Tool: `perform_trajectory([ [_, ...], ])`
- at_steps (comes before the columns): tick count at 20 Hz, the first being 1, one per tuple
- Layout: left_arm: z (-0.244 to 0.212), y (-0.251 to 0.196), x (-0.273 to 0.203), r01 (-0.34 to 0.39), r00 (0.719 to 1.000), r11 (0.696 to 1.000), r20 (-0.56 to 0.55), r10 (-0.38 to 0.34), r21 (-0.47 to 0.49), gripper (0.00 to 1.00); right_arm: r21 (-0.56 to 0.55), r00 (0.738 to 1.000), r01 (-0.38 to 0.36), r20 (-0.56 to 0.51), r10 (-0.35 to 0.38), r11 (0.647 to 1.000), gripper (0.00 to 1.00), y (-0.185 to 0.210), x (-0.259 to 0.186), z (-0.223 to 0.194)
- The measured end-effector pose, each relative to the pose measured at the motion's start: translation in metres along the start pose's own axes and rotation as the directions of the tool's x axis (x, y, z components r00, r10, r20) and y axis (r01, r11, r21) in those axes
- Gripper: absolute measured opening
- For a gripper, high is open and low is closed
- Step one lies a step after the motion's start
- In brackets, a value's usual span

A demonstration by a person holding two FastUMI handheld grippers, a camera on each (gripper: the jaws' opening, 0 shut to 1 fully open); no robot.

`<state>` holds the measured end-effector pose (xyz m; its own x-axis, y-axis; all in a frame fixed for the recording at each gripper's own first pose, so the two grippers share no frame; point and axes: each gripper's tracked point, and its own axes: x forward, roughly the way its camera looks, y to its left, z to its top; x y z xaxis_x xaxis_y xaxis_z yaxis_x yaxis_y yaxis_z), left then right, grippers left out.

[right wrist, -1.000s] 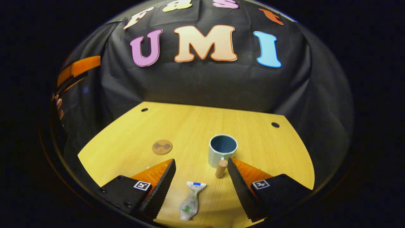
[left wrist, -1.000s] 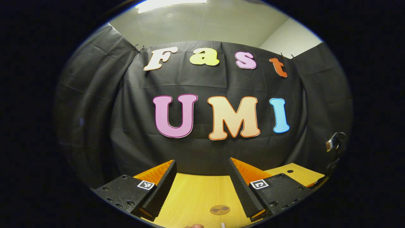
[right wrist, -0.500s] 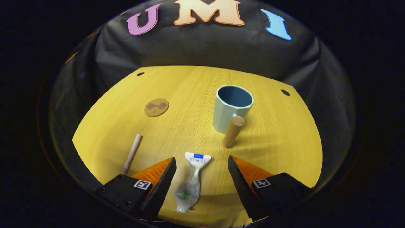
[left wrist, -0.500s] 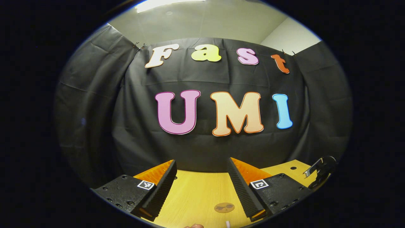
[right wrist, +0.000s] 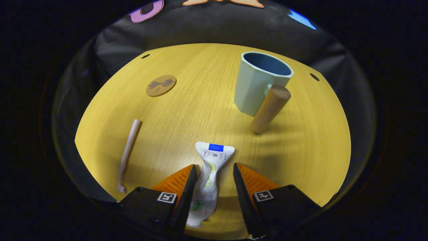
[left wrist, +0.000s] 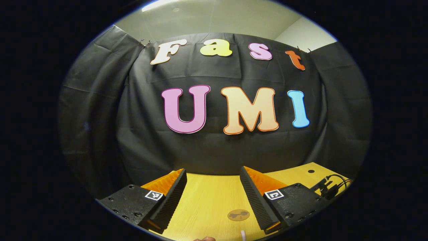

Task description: Put the toothbrush and toothpaste on the desktop into the cup, then pick up the cup and place it on the coaster on the desktop.

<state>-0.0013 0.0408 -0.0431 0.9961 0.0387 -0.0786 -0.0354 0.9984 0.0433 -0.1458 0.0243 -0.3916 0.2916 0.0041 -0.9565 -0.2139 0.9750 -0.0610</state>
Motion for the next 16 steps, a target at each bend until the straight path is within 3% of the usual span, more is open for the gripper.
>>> perform_trajectory([
  [3, -0.015, -0.010, 0.002, 0.026, 0.999, 1.000, -0.040, -0.026, 0.001, 0.94, -0.016, 1.000, -0.030, -0.003, 0.030, 0.999, 0.19, 0.005, 0.001, 0.001],
  [7, -0.050, -0.030, 0.001, 0.083, 0.985, 0.996, -0.149, -0.085, -0.023, 0.94, -0.022, 0.999, -0.045, -0.004, 0.045, 0.999, 0.12, 0.005, 0.000, 0.002],
  [10, -0.079, -0.044, -0.003, 0.111, 0.963, 0.993, -0.242, -0.120, -0.049, 0.94, -0.026, 0.999, -0.052, 0.009, 0.052, 0.998, 0.14, 0.004, 0.000, 0.001],
  [16, -0.159, -0.062, -0.020, 0.116, 0.848, 0.986, -0.505, -0.163, -0.123, 0.95, -0.032, 0.998, -0.059, 0.021, 0.060, 0.998, 0.13, 0.005, 0.000, 0.002],
])
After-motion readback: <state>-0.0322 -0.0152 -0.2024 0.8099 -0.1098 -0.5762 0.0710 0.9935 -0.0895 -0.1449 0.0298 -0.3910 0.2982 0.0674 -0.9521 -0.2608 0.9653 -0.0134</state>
